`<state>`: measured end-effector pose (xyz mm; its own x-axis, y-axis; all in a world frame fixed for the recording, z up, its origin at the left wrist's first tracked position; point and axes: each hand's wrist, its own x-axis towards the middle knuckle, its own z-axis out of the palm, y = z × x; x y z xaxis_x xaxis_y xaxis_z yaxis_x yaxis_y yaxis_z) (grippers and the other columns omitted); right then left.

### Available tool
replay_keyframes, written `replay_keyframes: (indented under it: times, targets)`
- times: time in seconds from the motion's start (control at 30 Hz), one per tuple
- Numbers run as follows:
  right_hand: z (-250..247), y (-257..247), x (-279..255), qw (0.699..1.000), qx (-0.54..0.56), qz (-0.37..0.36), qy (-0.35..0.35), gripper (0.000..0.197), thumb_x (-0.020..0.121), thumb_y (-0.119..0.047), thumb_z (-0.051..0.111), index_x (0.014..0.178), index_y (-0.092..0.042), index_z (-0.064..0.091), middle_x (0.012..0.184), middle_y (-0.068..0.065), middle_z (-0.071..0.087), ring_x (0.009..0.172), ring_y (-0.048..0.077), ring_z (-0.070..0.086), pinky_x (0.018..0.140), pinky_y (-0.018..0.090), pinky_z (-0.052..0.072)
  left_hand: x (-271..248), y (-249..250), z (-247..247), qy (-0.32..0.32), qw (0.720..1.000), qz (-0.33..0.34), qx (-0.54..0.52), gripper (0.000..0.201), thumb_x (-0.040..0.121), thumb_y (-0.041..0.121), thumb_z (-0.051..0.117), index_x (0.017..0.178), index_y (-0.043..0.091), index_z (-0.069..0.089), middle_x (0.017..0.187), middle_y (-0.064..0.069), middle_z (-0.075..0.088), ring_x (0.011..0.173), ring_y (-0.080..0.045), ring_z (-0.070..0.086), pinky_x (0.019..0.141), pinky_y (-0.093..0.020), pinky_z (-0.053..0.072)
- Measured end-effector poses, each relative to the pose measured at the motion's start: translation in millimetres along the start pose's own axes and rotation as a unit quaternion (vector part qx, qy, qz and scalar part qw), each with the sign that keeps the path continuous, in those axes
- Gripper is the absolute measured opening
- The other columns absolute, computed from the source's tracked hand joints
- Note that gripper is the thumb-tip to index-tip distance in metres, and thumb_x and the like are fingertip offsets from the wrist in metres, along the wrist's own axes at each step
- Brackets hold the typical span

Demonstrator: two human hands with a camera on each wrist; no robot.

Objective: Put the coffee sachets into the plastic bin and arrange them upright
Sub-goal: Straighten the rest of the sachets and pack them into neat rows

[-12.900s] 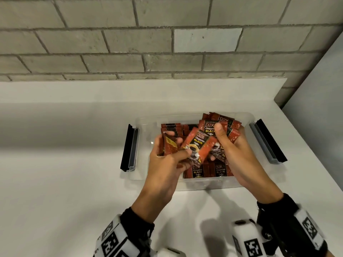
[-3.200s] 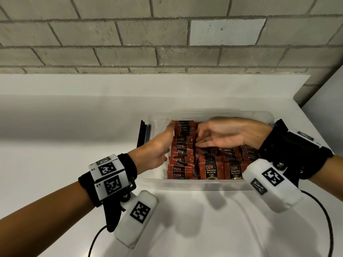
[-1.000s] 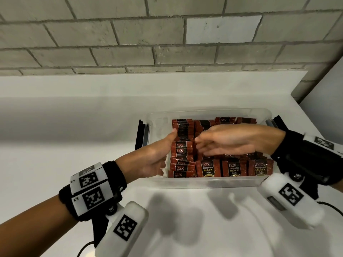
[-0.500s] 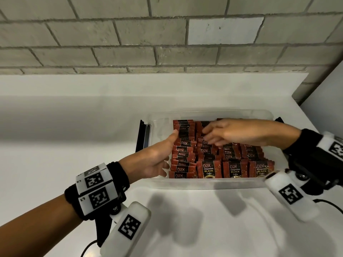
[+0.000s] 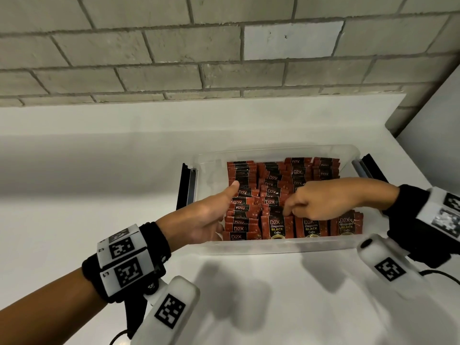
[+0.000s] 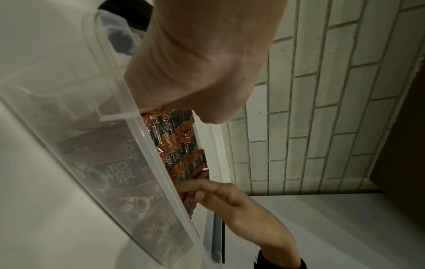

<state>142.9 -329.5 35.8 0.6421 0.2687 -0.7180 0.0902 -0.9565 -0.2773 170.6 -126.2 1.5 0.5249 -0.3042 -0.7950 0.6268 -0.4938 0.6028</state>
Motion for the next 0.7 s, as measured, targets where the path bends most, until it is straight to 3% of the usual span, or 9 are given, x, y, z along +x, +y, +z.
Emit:
replay_keyframes:
  times: [0.07,0.13,0.27,0.37,0.43,0.5,0.57,0.63,0.7]
  targets:
    - [-5.4,2.3,1.1,1.000,0.007,0.000,0.023,0.034,0.102,-0.022,0.037,0.132,-0.018,0.052,0.124,-0.011,0.060,0.098,-0.013,0.050,0.089,0.008,0.035,1.0,0.2,-0.7,0.011,1.000,0.015,0.020,0.066,0.092,0.065,0.028,0.141,0.021,0.035,0.149,-0.009,0.034,0.138,-0.034,0.032,0.113,-0.048,0.027]
    - [-5.0,5.8,3.5,1.000,-0.014,-0.005,0.022,0.036,0.101,-0.021,0.038,0.136,-0.021,0.048,0.141,-0.005,0.049,0.121,0.003,0.047,0.102,0.018,0.034,1.5,1.6,1.0,0.035,0.998,0.029,0.049,0.072,0.091,0.065,0.028,0.151,0.026,0.015,0.157,-0.007,0.019,0.142,-0.030,0.023,0.115,-0.046,0.024]
    - [3.6,7.8,2.0,0.999,-0.030,-0.005,-0.040,0.042,0.101,-0.018,0.037,0.143,-0.022,0.039,0.149,-0.004,0.038,0.131,0.009,0.038,0.095,0.014,0.028,5.5,1.8,5.3,0.000,0.997,0.033,0.074,0.080,0.085,0.073,0.031,0.151,0.030,0.016,0.156,-0.003,0.024,0.140,-0.029,0.029,0.115,-0.046,0.025]
    - [-1.0,11.2,-3.7,0.999,-0.012,-0.012,-0.046,0.042,0.102,-0.017,0.036,0.143,-0.024,0.040,0.150,-0.007,0.036,0.135,0.008,0.034,0.104,0.018,0.024,6.5,4.7,6.2,-0.005,0.997,0.049,0.060,0.079,0.087,0.070,0.032,0.151,0.029,0.013,0.157,-0.001,0.022,0.142,-0.025,0.027,0.117,-0.044,0.021]
    - [-7.4,21.6,-2.2,1.000,0.029,-0.008,-0.007,0.040,0.101,-0.016,0.038,0.140,-0.025,0.042,0.148,-0.008,0.039,0.131,0.007,0.039,0.109,0.025,0.027,4.6,8.1,6.1,0.019,0.996,0.055,0.067,0.077,0.090,0.066,0.030,0.152,0.026,0.008,0.159,0.000,0.012,0.144,-0.025,0.019,0.118,-0.043,0.017]
    - [-14.6,36.2,5.2,0.989,0.131,0.011,0.069,0.038,0.100,-0.012,0.042,0.137,-0.020,0.044,0.141,-0.002,0.048,0.116,0.007,0.051,0.105,0.027,0.038,1.4,12.2,7.0,0.050,0.992,0.077,0.091,0.074,0.092,0.065,0.028,0.152,0.026,0.008,0.159,0.001,0.011,0.145,-0.023,0.017,0.118,-0.042,0.017]
    - [-18.3,47.8,14.0,0.942,0.310,0.041,0.122,0.041,0.097,-0.006,0.045,0.138,-0.010,0.041,0.135,0.008,0.052,0.113,0.014,0.055,0.101,0.028,0.044,-3.9,20.4,11.7,0.089,0.978,0.133,0.132,0.069,0.095,0.060,0.026,0.151,0.023,0.014,0.158,0.001,0.018,0.142,-0.021,0.023,0.115,-0.039,0.020]
    - [-18.0,52.2,19.8,0.855,0.502,0.059,0.111,0.044,0.096,0.000,0.044,0.139,0.000,0.035,0.128,0.015,0.053,0.114,0.024,0.055,0.094,0.030,0.049,-4.8,32.7,19.8,0.113,0.960,0.199,0.159,0.062,0.098,0.055,0.024,0.148,0.020,0.023,0.153,0.002,0.029,0.133,-0.017,0.036,0.105,-0.033,0.028]
    - [-15.8,51.2,22.6,0.788,0.605,0.066,0.097,0.044,0.095,0.001,0.044,0.138,0.003,0.035,0.123,0.021,0.053,0.113,0.030,0.054,0.095,0.034,0.049,0.4,46.1,31.0,0.080,0.962,0.217,0.142,0.061,0.098,0.054,0.024,0.147,0.018,0.026,0.152,0.002,0.031,0.131,-0.016,0.038,0.104,-0.028,0.026]
